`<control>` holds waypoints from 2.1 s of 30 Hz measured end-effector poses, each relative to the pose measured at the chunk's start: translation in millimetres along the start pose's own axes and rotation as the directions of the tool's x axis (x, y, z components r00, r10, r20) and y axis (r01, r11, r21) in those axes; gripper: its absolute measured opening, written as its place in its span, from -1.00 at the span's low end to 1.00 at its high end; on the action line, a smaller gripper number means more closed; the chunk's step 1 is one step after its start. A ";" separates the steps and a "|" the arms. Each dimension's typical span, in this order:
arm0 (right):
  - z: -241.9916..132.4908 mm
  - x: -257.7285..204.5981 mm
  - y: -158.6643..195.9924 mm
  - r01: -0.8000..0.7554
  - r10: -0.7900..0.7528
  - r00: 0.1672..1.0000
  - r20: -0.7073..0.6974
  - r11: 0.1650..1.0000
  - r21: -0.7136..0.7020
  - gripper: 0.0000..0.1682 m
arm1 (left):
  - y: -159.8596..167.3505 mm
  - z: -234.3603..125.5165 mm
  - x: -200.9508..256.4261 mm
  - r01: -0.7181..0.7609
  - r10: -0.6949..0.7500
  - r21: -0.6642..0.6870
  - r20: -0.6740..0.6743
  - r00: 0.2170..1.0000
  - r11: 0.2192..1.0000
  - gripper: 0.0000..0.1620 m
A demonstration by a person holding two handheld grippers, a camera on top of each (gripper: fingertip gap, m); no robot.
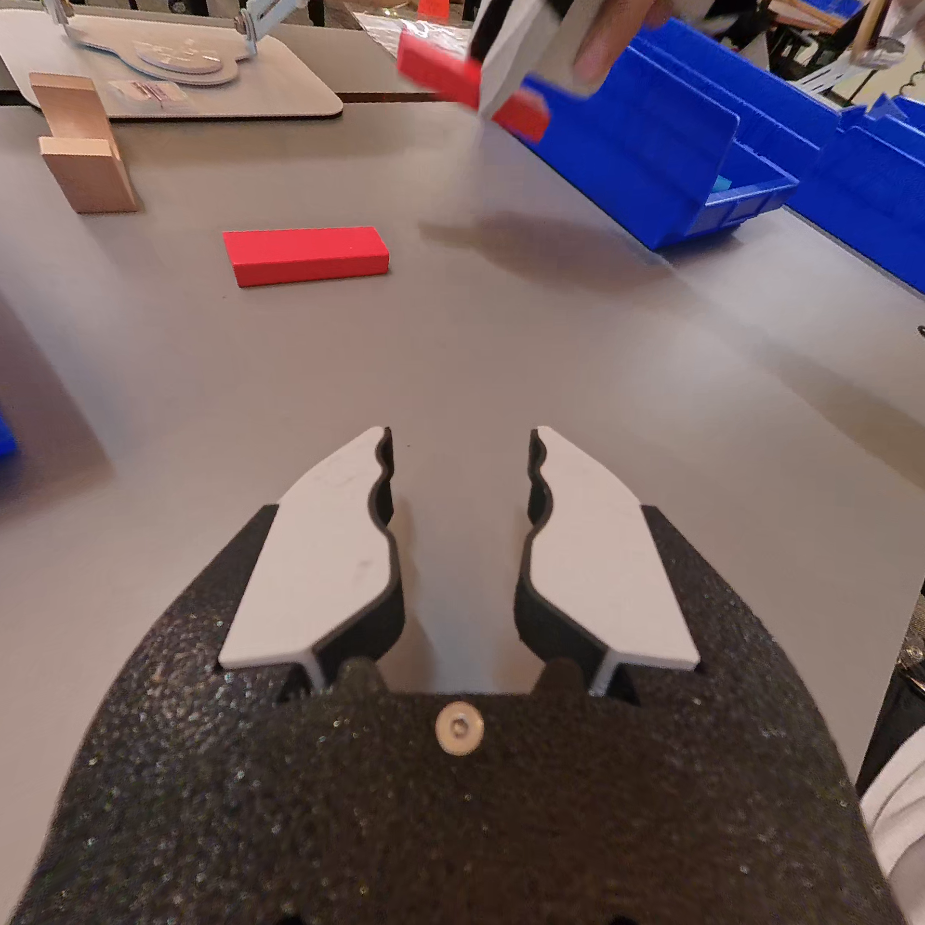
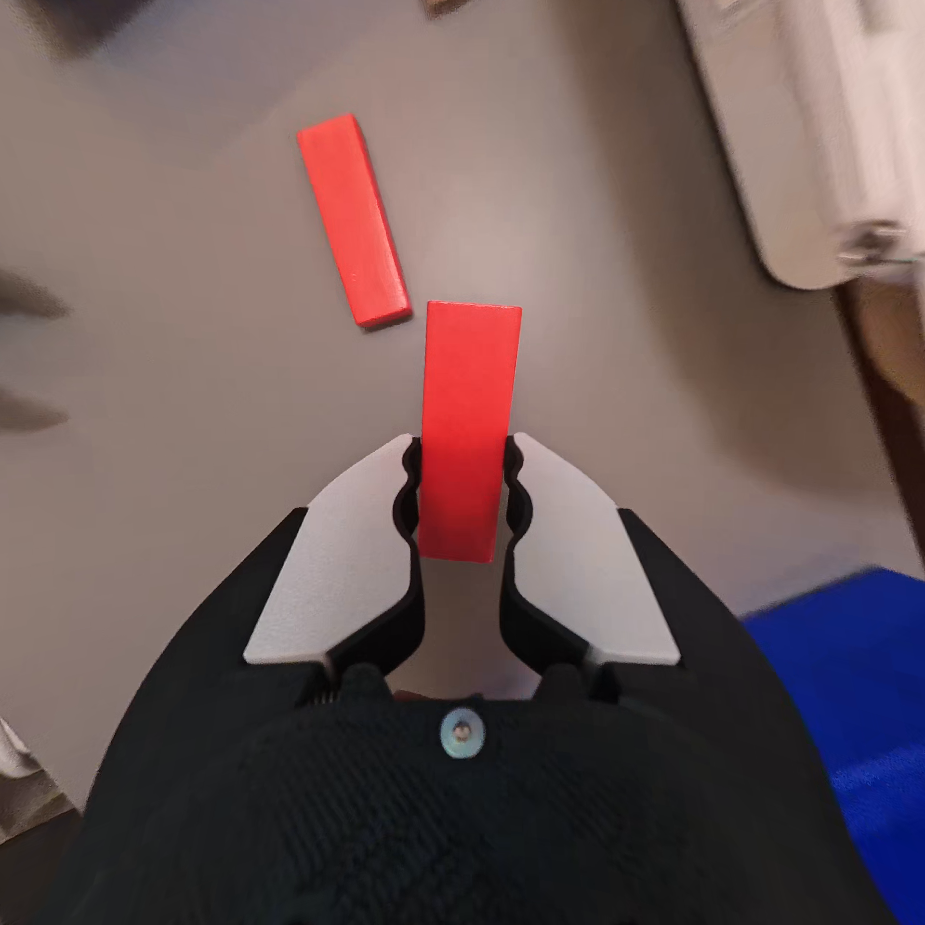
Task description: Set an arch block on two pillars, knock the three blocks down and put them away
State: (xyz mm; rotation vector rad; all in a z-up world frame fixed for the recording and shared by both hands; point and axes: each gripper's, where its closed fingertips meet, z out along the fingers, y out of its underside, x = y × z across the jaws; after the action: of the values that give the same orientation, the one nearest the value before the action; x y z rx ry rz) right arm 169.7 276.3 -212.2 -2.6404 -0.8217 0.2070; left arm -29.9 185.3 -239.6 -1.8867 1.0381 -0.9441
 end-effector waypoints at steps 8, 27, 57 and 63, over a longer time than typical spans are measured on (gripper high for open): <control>-115.9 75.3 62.7 -0.184 0.182 0.961 -0.206 0.983 0.013 -0.61 | 0.0 -0.1 3.6 0.005 -0.005 0.003 -0.012 1.000 1.000 -0.37; -53.0 130.0 231.3 -0.555 0.519 0.820 -0.242 0.824 -0.115 -0.61 | 7.4 8.7 17.3 -0.024 0.022 -0.047 -0.041 0.999 0.999 -0.37; 12.7 -21.8 -40.1 0.207 -0.207 0.978 -0.015 0.978 0.023 -0.16 | 4.8 6.6 32.4 -0.054 0.050 -0.049 -0.063 0.997 0.997 -0.35; 83.3 -36.4 -50.5 0.281 -0.279 0.960 0.030 0.957 -0.068 -0.27 | 3.8 3.7 39.7 -0.067 0.064 -0.042 -0.076 0.995 0.997 -0.35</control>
State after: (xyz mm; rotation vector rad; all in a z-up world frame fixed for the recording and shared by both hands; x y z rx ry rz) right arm 93.4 318.9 -268.4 -2.5513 -1.2181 0.1306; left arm -12.3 149.6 -235.2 -1.8545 1.1674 -0.9669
